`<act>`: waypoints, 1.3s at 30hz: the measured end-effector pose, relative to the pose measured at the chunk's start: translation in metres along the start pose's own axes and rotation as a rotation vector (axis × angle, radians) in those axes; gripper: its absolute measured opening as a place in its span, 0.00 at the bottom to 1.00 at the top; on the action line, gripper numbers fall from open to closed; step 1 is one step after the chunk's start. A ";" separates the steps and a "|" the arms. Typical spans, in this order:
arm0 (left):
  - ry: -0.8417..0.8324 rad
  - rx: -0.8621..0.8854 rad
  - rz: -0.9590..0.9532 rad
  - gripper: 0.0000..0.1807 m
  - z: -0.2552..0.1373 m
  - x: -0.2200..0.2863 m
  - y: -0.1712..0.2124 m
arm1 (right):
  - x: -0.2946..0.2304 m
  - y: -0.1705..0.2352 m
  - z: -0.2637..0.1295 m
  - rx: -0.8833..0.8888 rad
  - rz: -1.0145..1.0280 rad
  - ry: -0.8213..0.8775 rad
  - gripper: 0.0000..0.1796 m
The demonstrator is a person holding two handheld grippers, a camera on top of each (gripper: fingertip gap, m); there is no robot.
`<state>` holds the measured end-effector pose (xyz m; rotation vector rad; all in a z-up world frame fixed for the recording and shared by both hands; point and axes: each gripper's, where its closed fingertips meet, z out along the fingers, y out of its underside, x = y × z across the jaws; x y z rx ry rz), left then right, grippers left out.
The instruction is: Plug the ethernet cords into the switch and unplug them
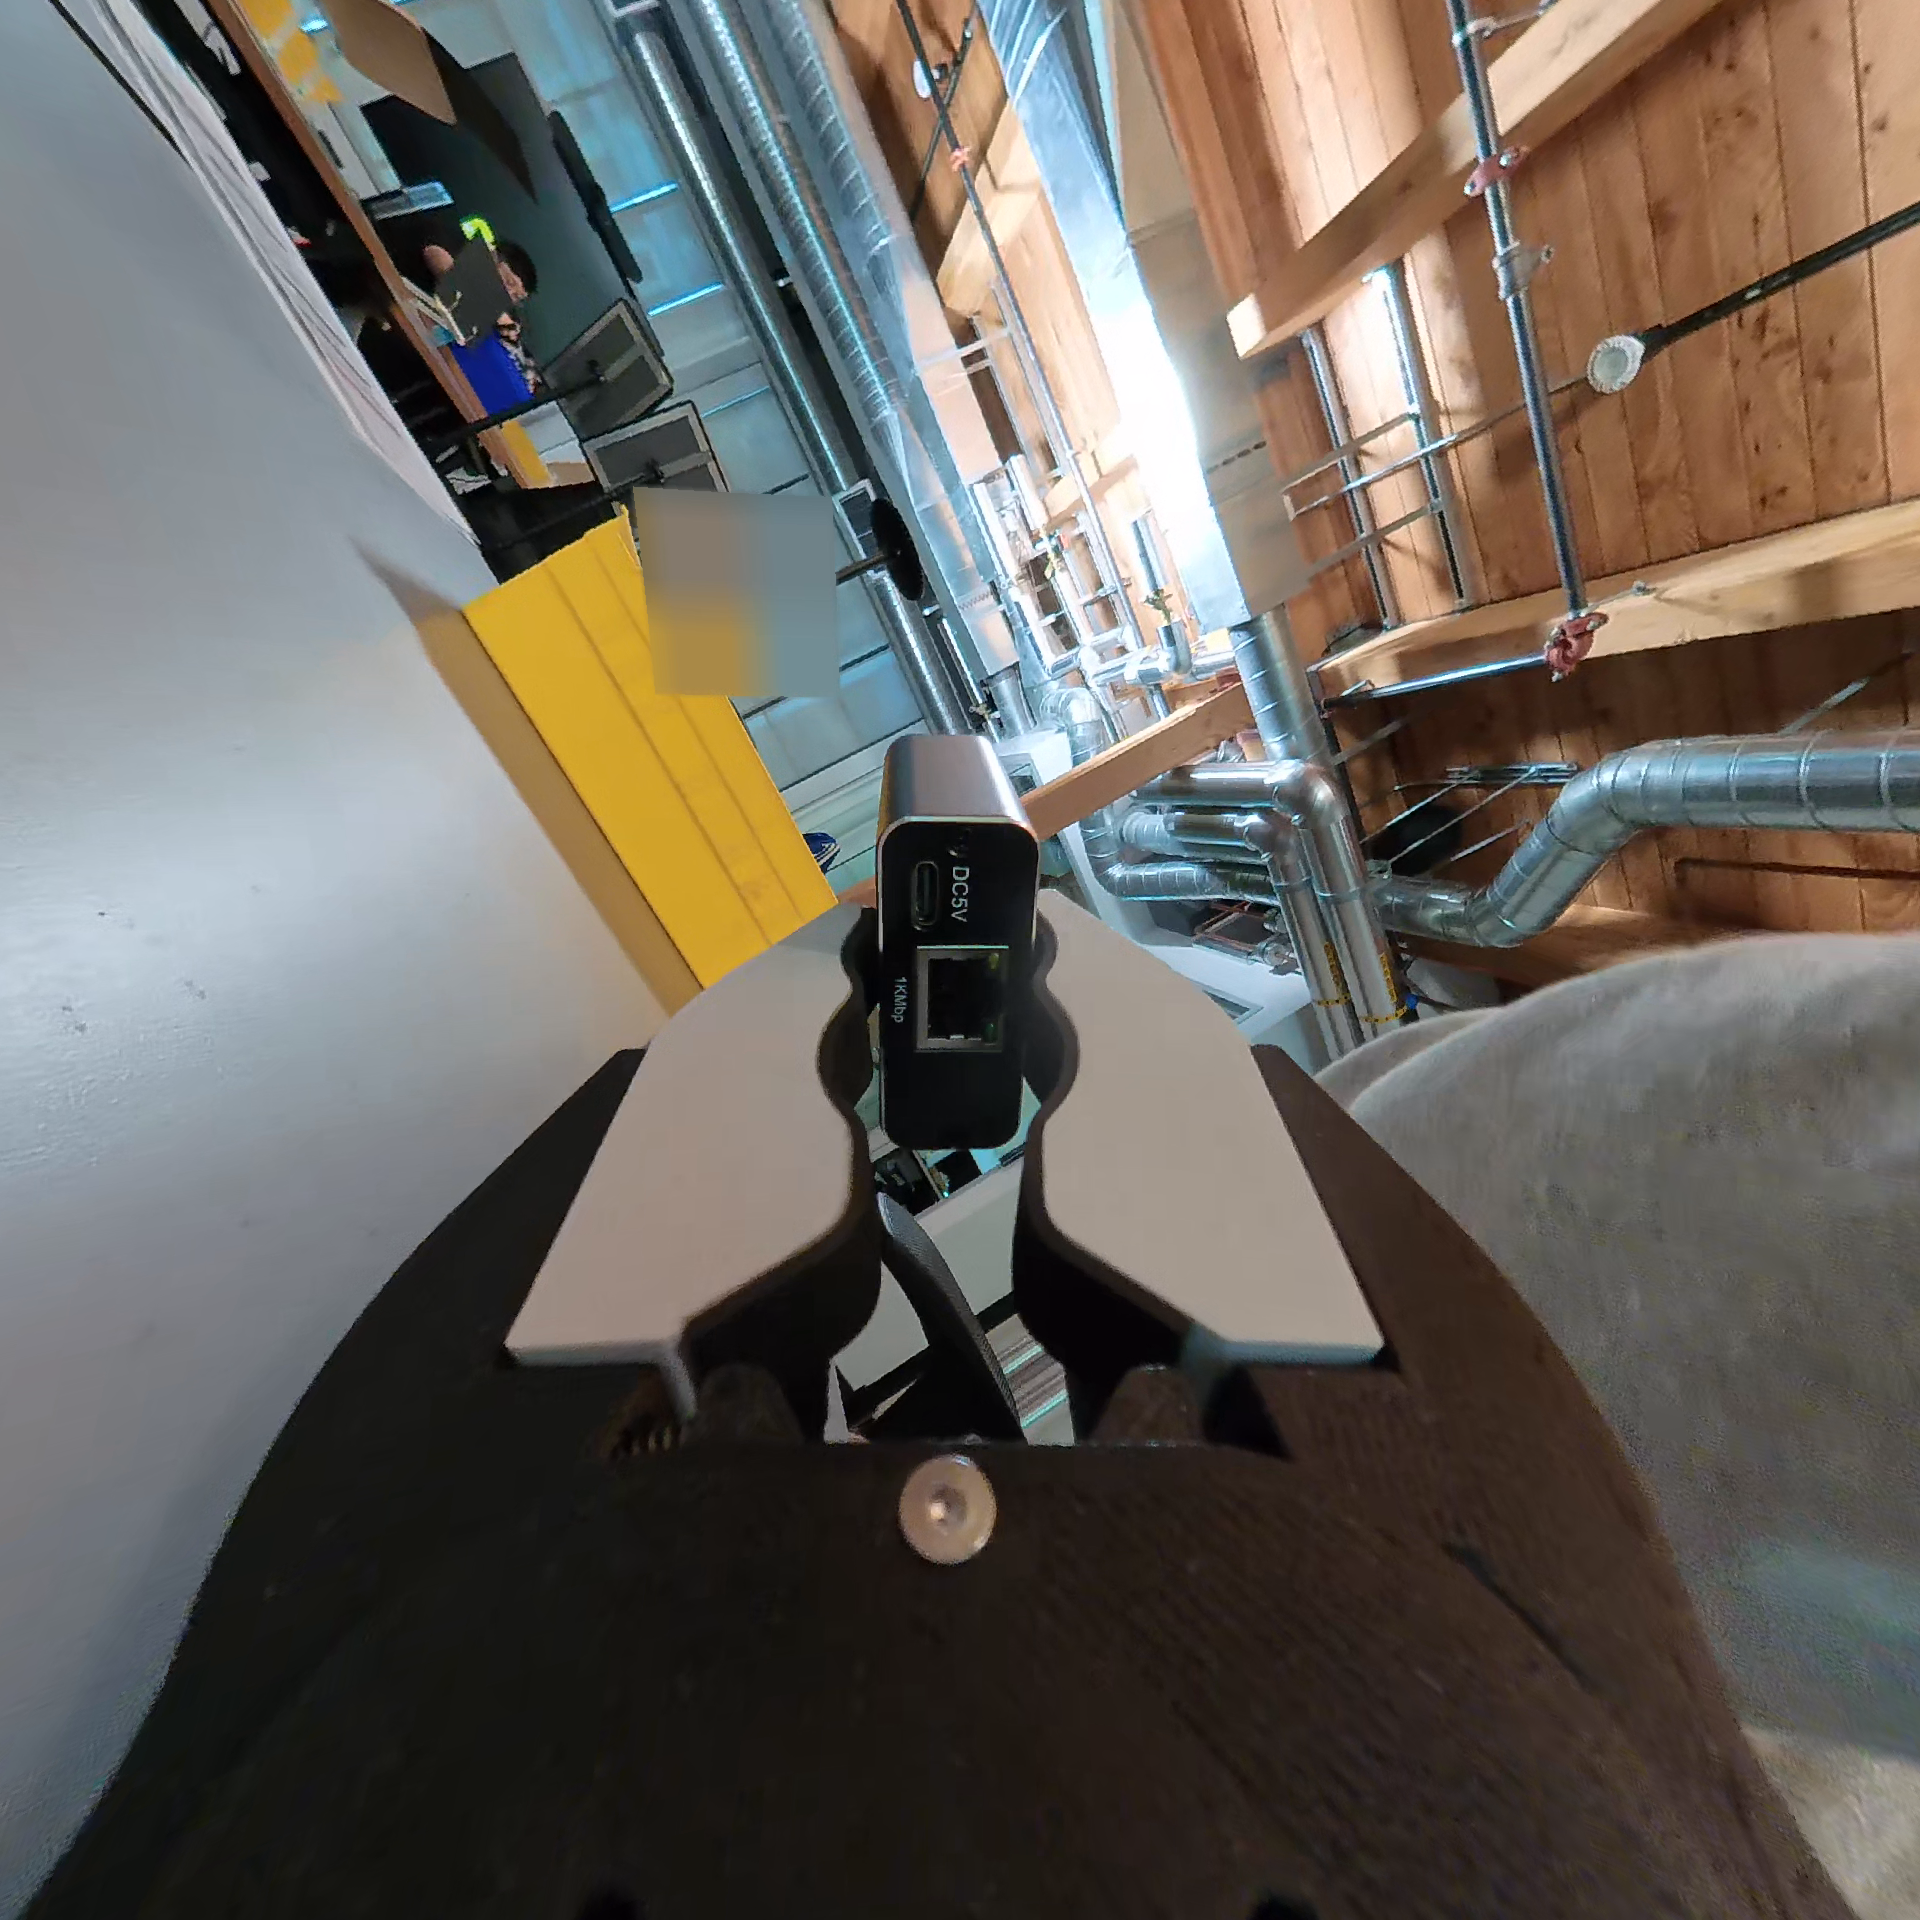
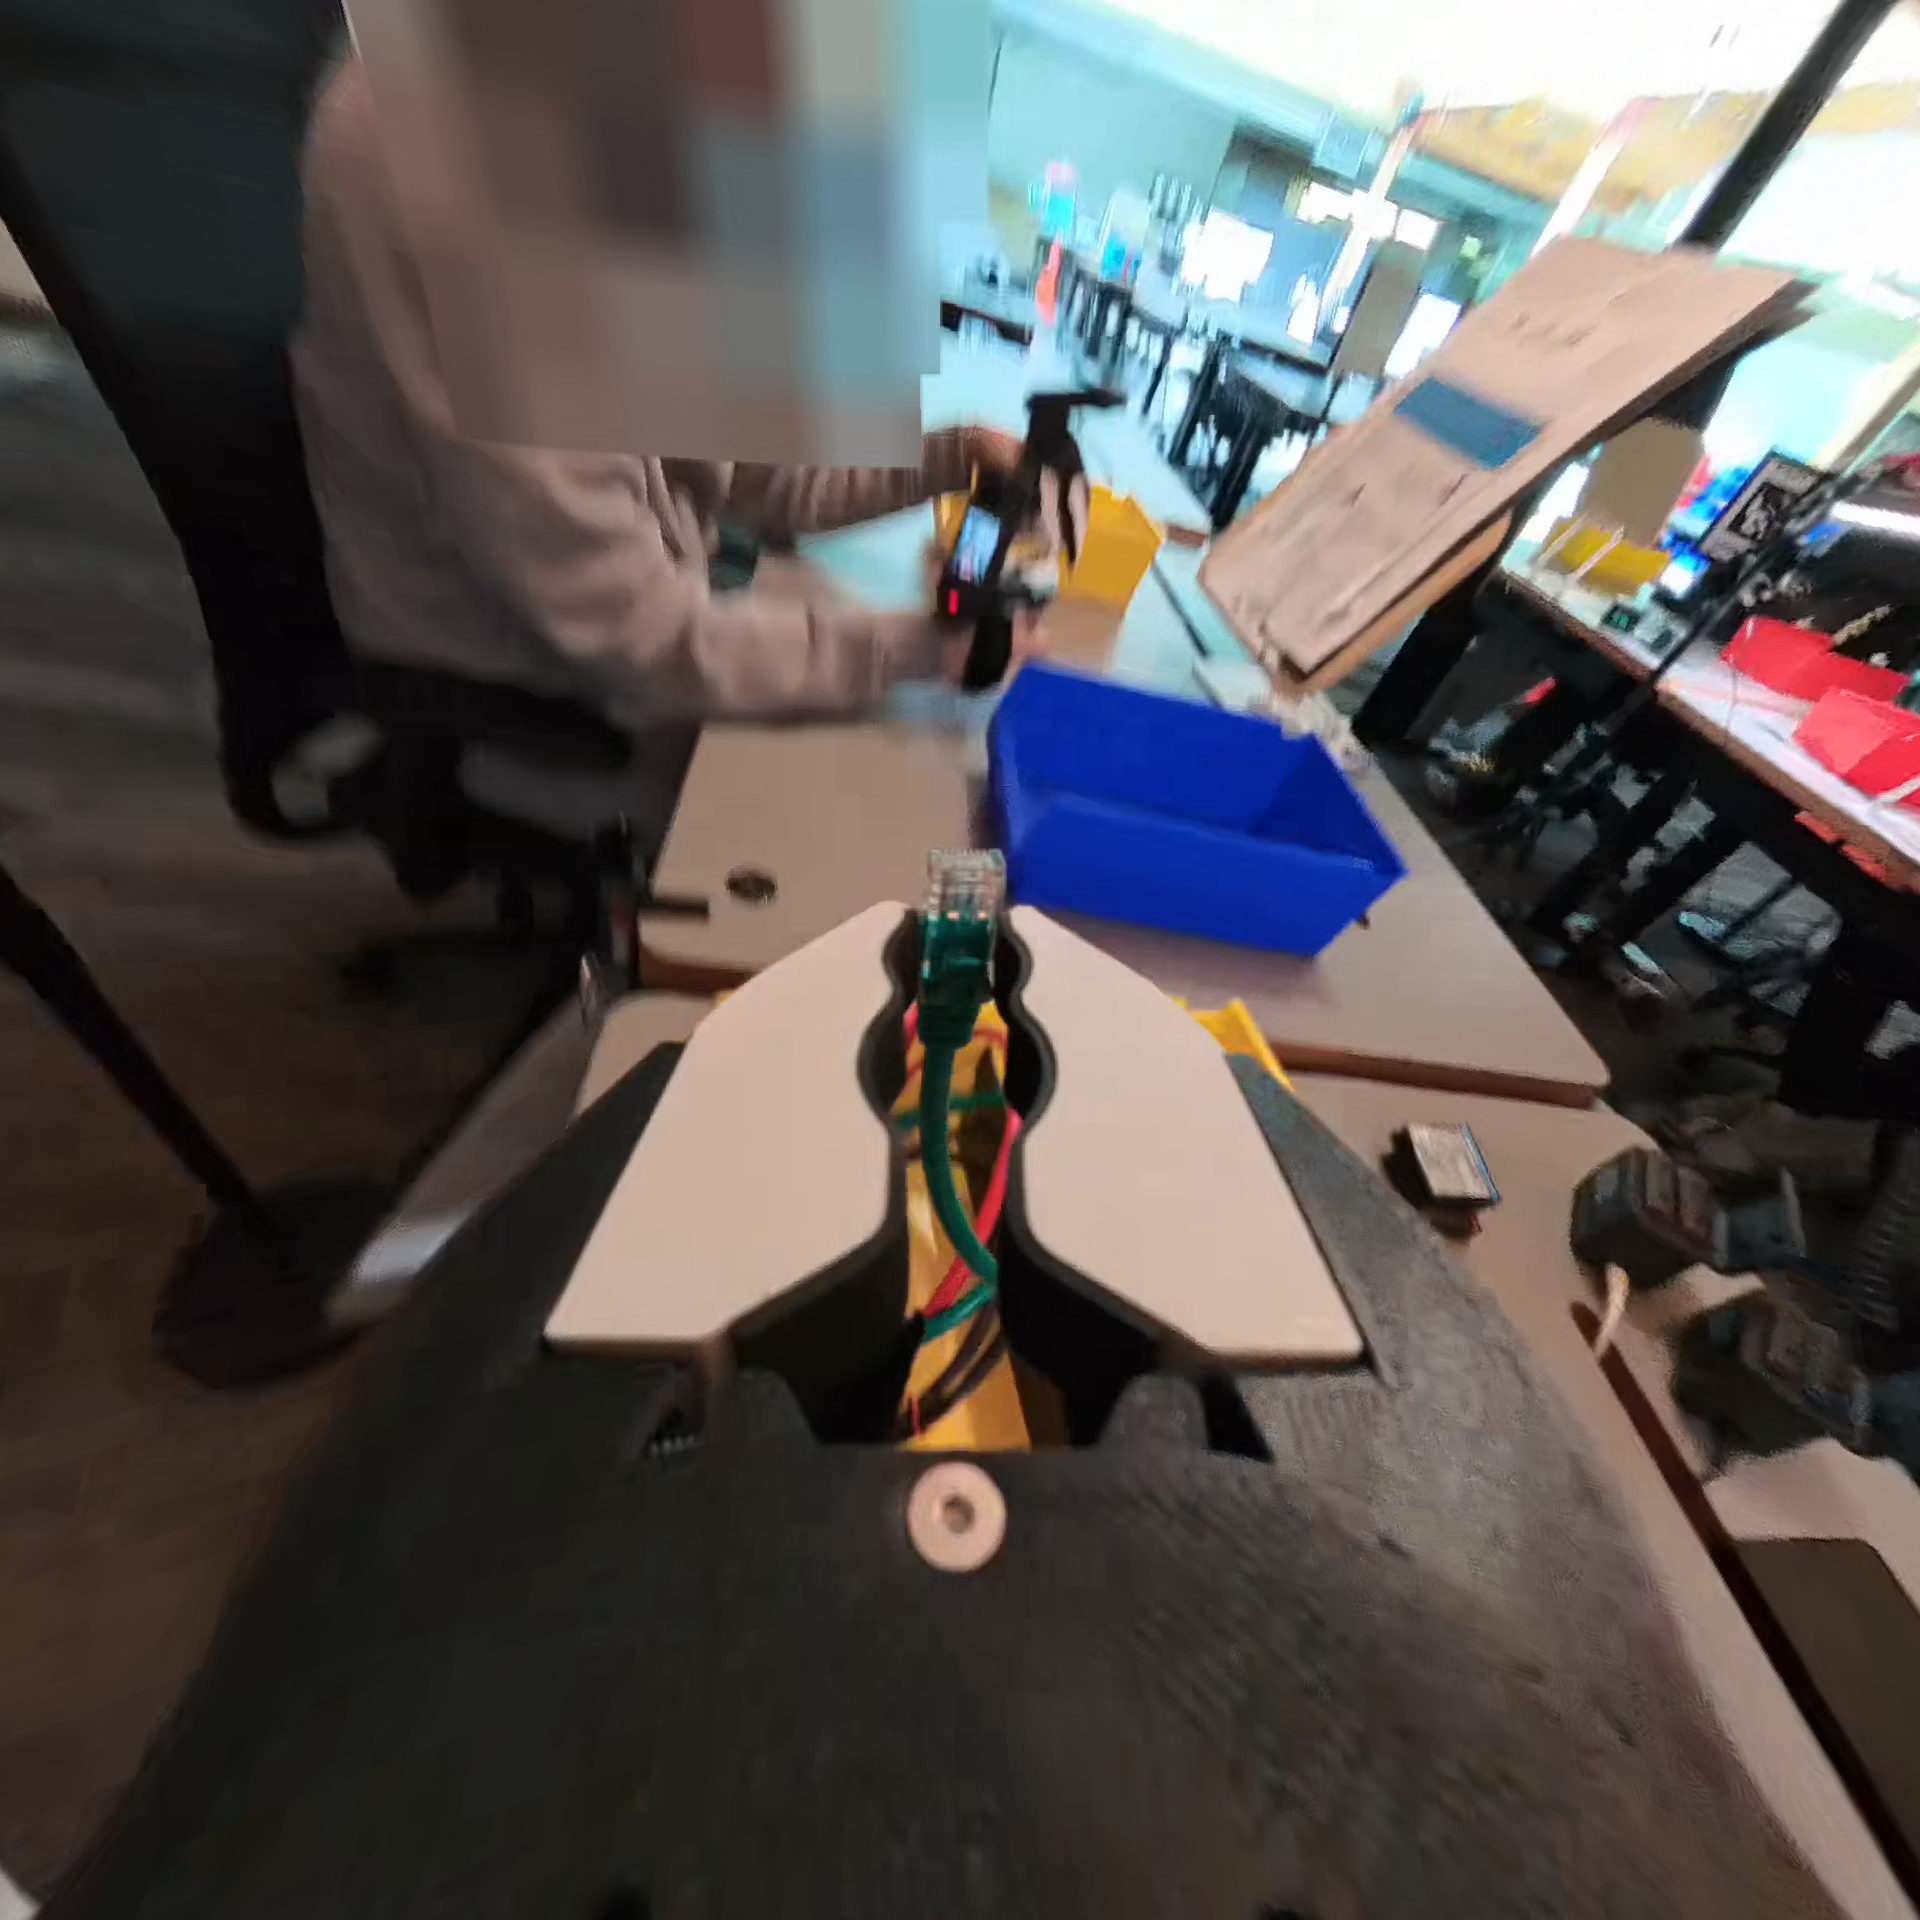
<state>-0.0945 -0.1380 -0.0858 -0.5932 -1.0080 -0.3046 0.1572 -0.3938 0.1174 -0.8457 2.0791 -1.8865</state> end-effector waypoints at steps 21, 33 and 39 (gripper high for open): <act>-0.007 -0.030 0.006 0.13 0.002 0.000 0.005 | 0.113 -0.120 -0.170 0.456 -0.074 0.330 0.09; -0.010 -0.025 0.001 0.13 0.002 -0.001 0.004 | 0.168 -0.101 -0.306 0.710 0.130 0.567 0.08; -0.018 -0.032 0.005 0.14 0.004 -0.003 0.005 | 0.168 -0.084 -0.290 0.567 0.134 0.519 0.07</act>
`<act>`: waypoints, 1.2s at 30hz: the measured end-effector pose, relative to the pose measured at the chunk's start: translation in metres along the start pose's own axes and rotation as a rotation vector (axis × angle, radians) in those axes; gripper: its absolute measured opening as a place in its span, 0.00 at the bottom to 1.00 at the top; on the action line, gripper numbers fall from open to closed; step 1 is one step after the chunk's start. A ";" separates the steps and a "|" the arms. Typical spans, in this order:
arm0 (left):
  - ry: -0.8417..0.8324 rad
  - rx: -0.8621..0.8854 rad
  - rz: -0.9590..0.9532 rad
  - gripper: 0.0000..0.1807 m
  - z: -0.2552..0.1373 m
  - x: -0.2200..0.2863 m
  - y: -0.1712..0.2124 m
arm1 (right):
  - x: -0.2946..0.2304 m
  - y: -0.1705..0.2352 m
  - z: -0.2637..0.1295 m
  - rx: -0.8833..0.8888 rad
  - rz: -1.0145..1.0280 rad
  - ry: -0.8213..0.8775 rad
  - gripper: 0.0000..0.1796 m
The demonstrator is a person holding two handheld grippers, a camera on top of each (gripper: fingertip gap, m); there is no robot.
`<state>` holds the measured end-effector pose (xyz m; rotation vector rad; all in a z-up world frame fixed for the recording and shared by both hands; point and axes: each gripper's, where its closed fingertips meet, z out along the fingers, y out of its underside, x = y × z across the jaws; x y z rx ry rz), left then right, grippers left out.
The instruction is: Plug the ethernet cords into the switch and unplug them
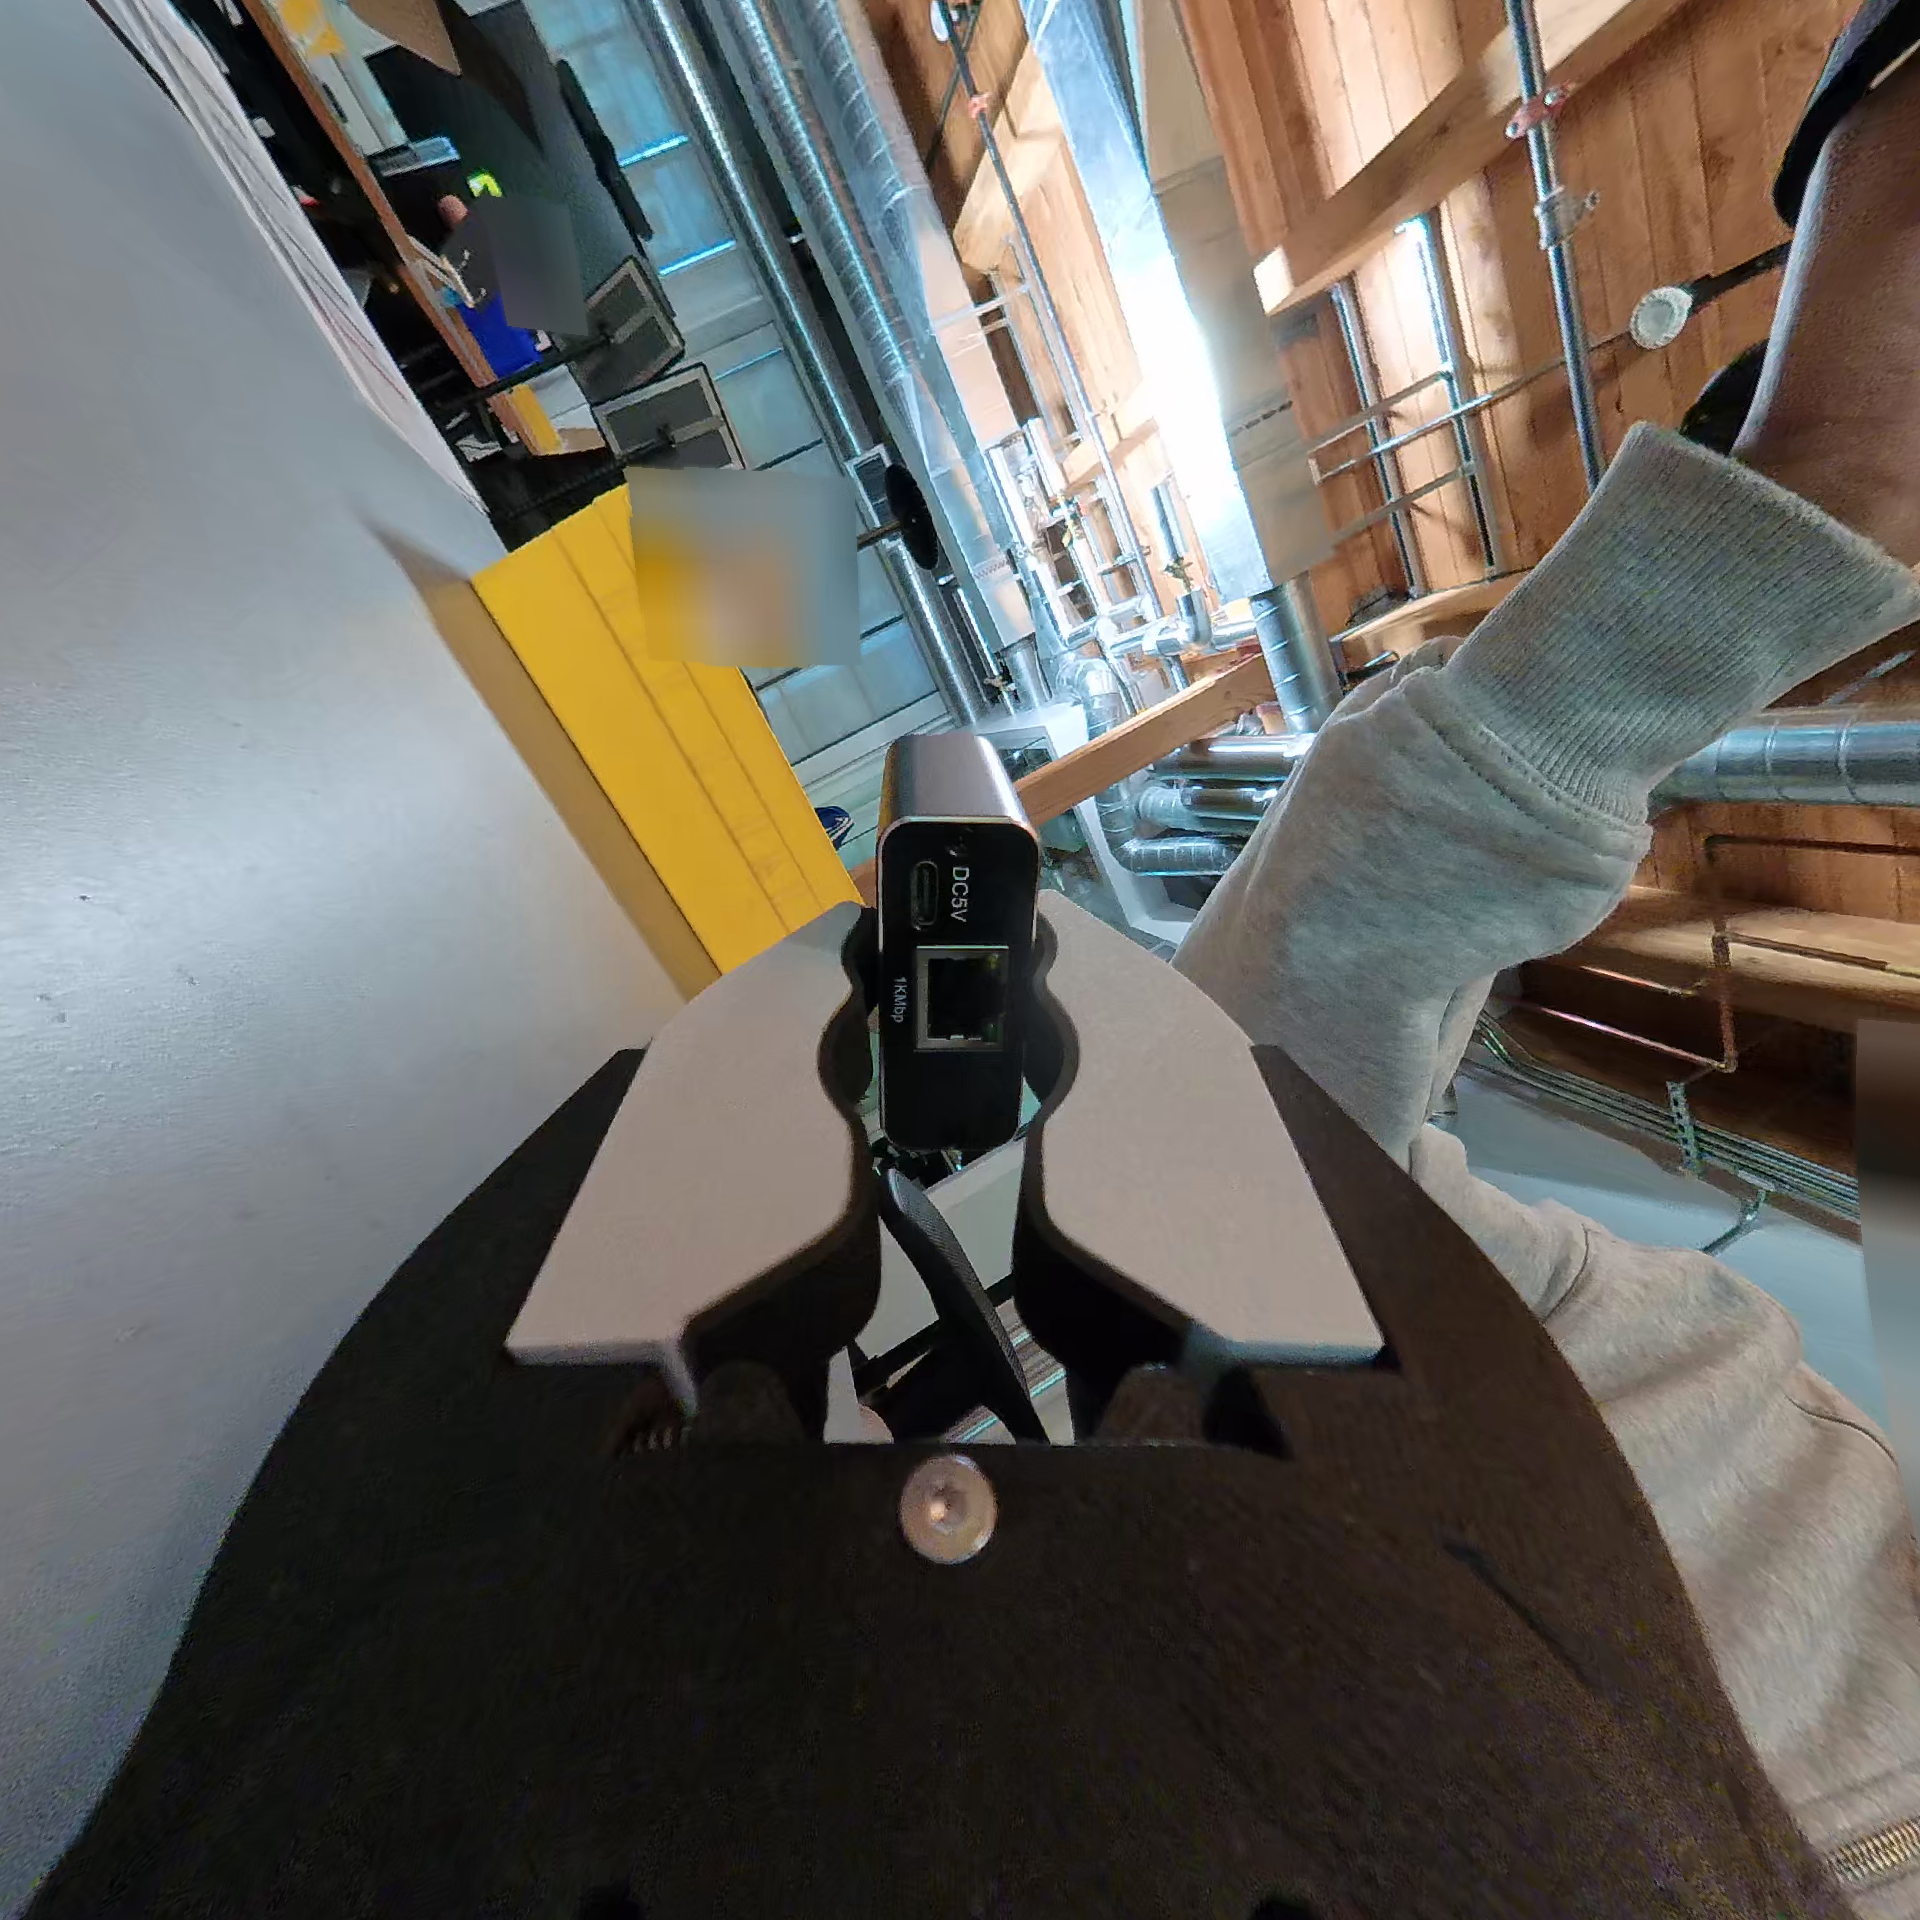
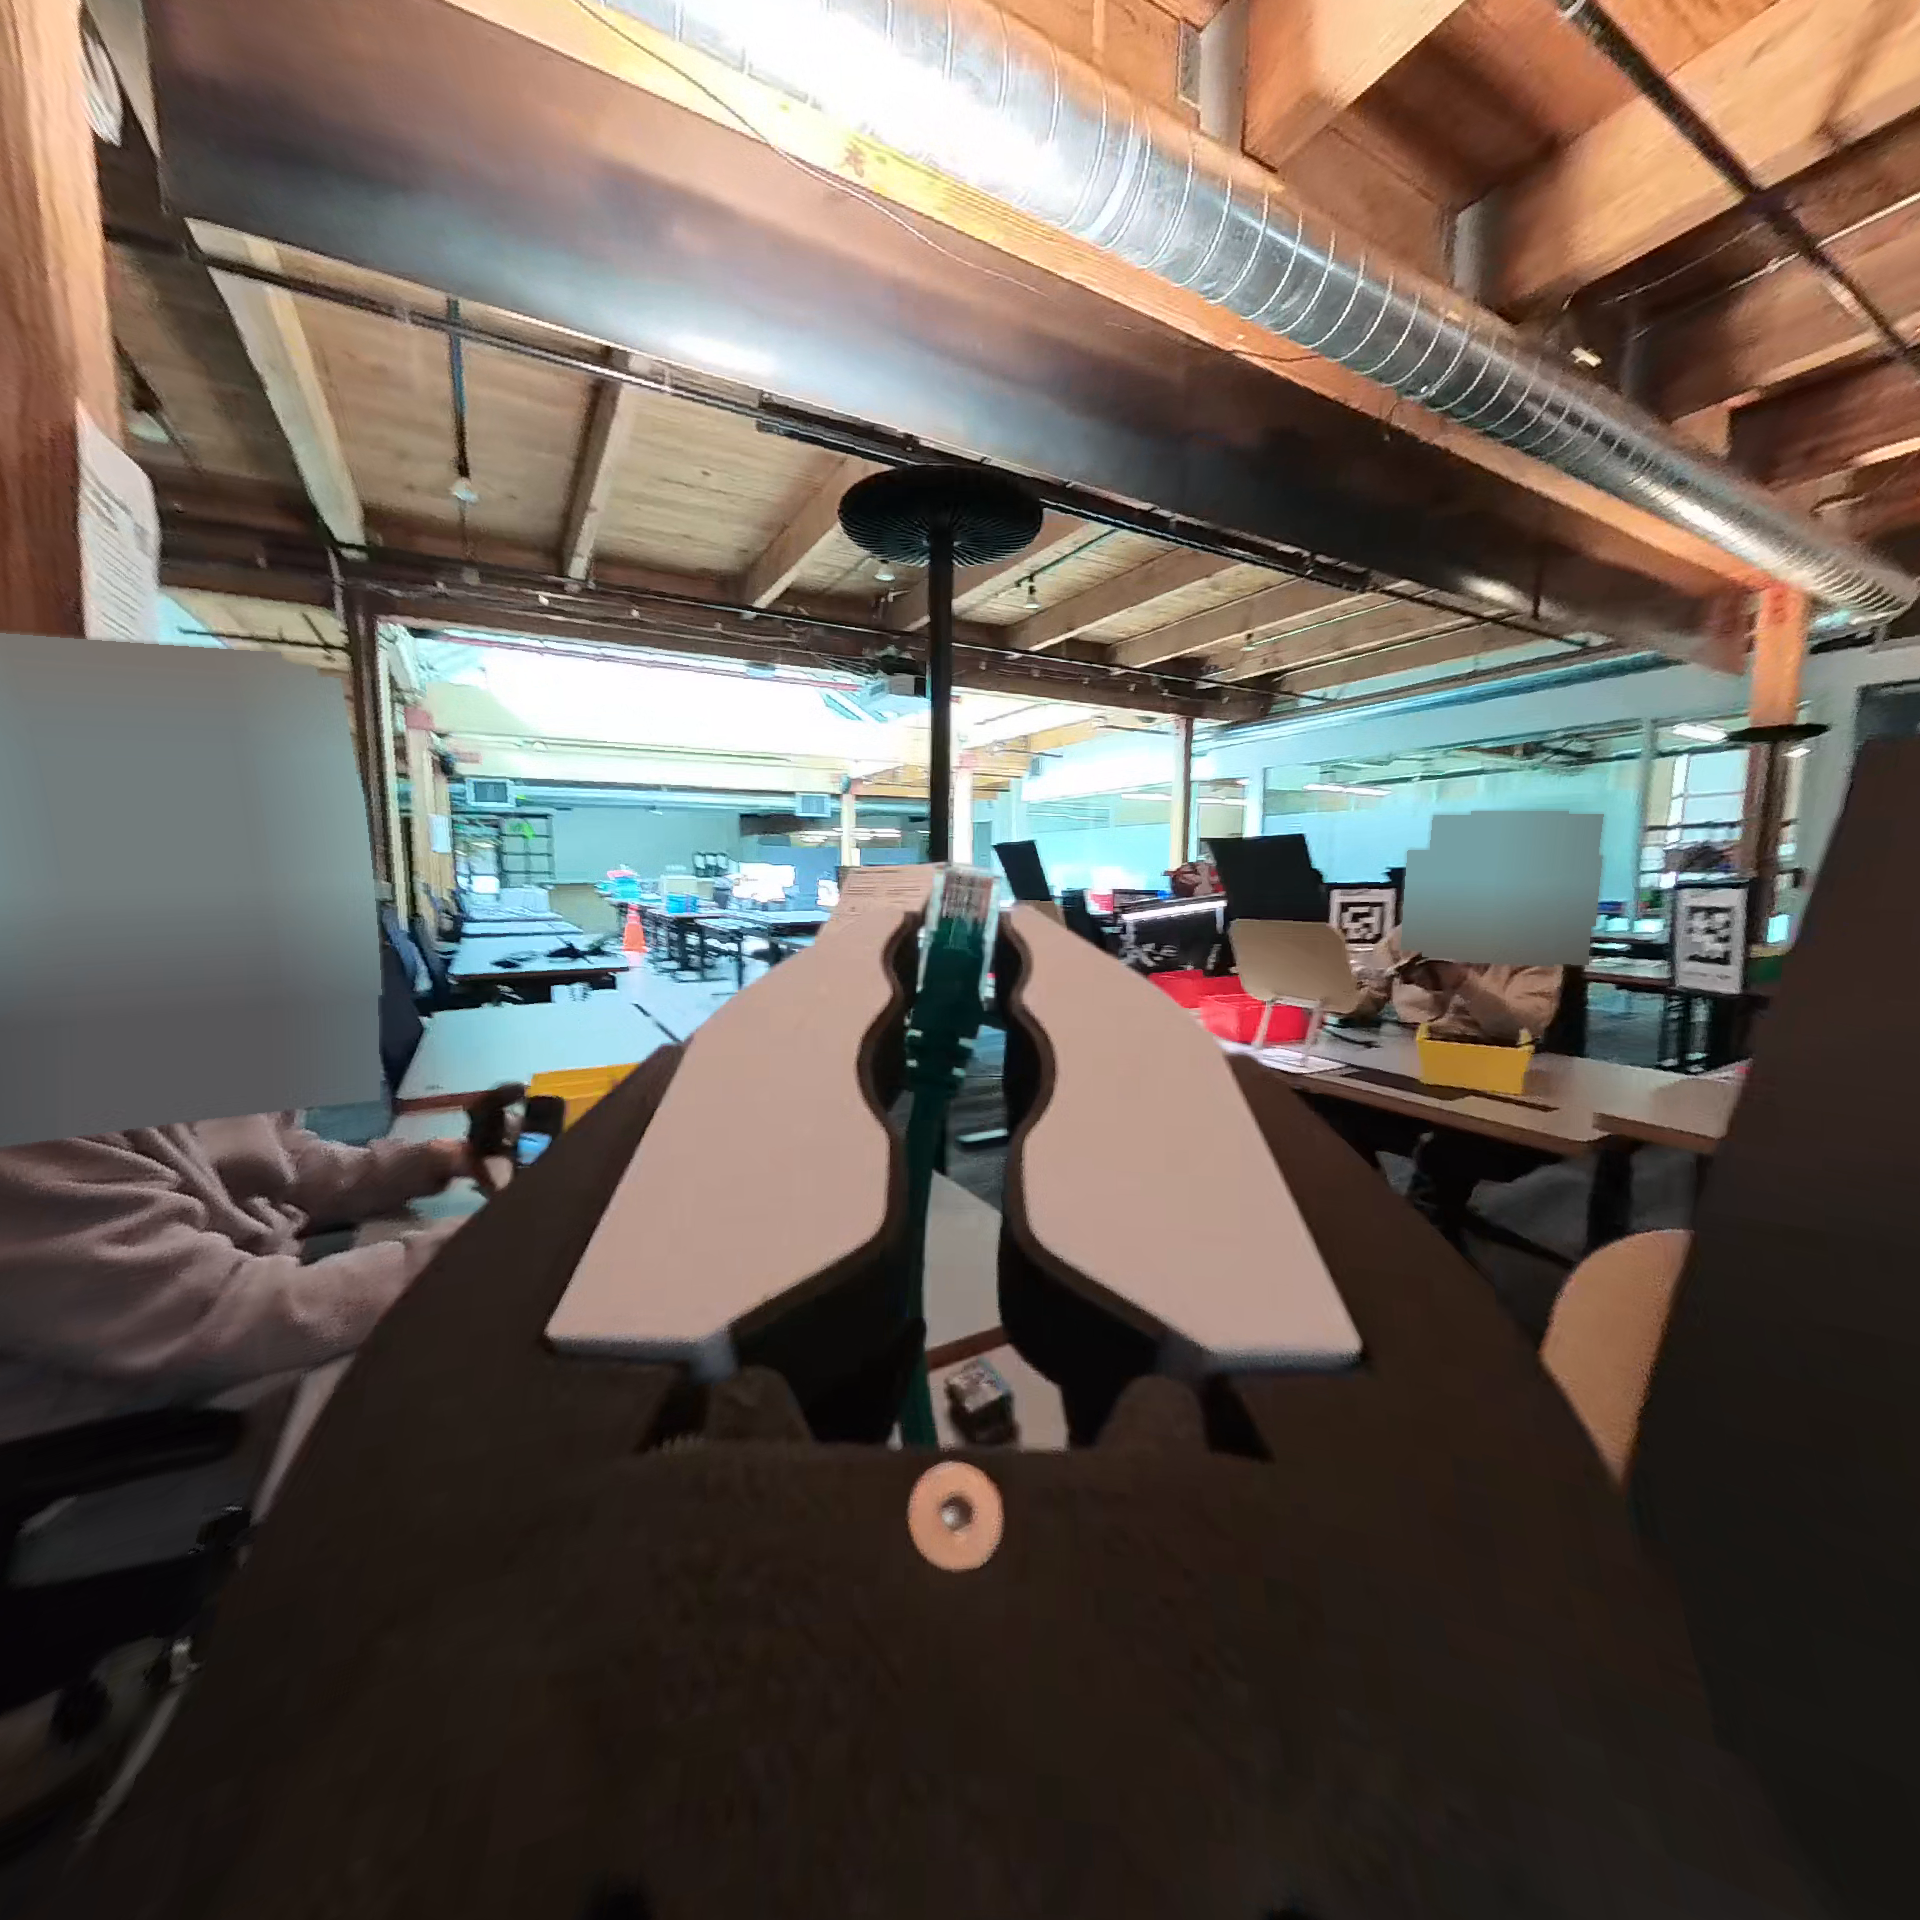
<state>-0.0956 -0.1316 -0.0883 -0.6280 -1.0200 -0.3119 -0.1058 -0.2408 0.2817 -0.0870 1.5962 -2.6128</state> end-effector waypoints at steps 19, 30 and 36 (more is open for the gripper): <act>-0.006 -0.034 0.012 0.14 0.003 0.000 0.006 | -0.042 0.045 0.040 0.016 0.059 -0.243 0.07; -0.015 -0.051 0.027 0.14 0.005 0.000 0.009 | -0.019 0.133 -0.057 -0.412 -0.211 -0.273 0.08; -0.013 -0.076 0.028 0.14 0.008 0.001 0.015 | 0.048 0.151 -0.134 -0.535 -0.200 -0.086 0.09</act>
